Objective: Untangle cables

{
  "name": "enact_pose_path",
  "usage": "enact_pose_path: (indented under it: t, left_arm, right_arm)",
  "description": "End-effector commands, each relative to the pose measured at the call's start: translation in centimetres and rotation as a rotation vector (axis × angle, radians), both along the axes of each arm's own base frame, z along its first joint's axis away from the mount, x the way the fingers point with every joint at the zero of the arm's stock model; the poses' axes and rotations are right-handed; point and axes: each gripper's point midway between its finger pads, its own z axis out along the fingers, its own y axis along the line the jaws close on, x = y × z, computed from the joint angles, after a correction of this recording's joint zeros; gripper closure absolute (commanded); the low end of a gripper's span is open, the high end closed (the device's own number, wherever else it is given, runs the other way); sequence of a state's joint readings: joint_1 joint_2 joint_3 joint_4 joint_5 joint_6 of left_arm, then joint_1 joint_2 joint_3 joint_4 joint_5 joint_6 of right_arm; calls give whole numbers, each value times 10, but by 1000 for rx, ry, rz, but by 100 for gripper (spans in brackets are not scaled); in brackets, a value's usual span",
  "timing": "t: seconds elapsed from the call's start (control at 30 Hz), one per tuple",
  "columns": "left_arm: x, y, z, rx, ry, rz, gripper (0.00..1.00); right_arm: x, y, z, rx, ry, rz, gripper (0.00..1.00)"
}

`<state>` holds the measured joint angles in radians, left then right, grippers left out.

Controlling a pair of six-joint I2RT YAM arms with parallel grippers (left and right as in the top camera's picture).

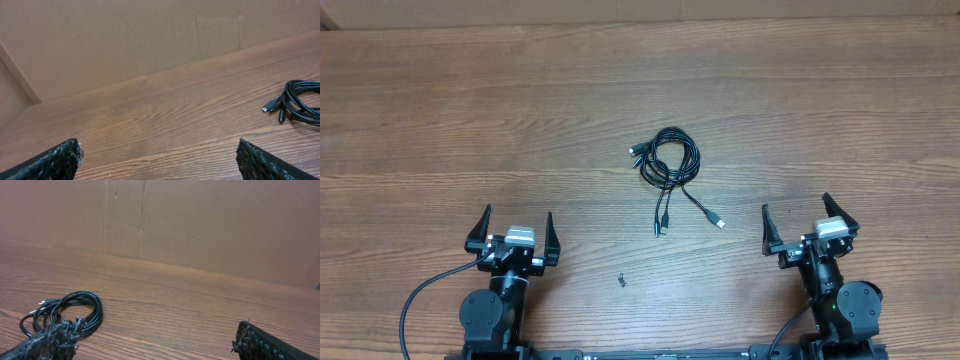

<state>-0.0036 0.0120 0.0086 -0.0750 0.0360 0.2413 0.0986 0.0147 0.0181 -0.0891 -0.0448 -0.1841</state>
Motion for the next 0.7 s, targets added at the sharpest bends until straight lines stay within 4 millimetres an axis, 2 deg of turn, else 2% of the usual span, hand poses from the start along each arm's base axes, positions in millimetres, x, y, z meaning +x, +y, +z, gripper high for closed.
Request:
enact_pose_path:
  t: [0.0,0.23,0.37,0.47,0.67]
  left_arm:
    - [0,2,0,-25,-3,8,0]
    - [0,1,0,-48,-3,4,1]
    - [-1,1,9,-154,-12,11,0]
    - [-8,1,26,-214,7,18,0]
    - [-35,6,70,-243,35,56,0]
  right_arm:
    - [0,-2,0,0,-9,-11,0]
    - [0,-2,0,0,-9,-11,0]
    - [0,-2,0,0,-9,-11,0]
    - [0,-2,0,0,-9,-11,0]
    - [0,-2,0,0,-9,-11,0]
